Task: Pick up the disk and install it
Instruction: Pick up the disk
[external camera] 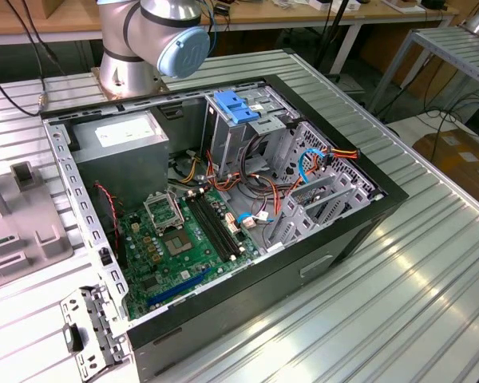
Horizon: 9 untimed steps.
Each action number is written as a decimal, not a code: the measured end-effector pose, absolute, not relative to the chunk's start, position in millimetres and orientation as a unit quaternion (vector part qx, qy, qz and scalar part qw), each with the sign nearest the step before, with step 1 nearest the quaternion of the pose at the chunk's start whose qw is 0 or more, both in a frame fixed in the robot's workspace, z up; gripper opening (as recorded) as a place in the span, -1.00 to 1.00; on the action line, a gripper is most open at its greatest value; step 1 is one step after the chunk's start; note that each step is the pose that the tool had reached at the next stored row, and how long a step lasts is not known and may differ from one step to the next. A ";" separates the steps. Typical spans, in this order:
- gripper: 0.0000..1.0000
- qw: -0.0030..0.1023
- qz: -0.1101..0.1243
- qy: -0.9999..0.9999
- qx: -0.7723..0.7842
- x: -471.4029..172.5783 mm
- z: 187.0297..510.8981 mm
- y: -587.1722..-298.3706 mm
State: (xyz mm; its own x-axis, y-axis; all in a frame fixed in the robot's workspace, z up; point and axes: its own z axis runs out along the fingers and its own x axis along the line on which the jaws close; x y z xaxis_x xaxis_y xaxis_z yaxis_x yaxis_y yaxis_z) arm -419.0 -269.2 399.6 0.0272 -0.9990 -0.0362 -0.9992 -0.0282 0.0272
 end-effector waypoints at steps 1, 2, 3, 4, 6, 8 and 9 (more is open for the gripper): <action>-0.28 0.003 0.022 0.697 -0.717 -419.0 400.3 -269.2; -0.28 0.003 0.022 0.697 -0.717 -419.0 401.1 -269.2; -0.28 0.003 0.023 0.697 -0.717 -419.0 401.9 -269.2; -0.28 0.003 0.022 0.697 -0.717 -419.0 402.8 -269.2; -0.28 0.003 0.022 0.697 -0.717 -419.0 404.4 -269.2; -0.28 0.003 0.022 0.697 -0.717 -419.0 405.7 -269.2; -0.28 0.003 0.022 0.697 -0.717 -419.0 406.5 -269.2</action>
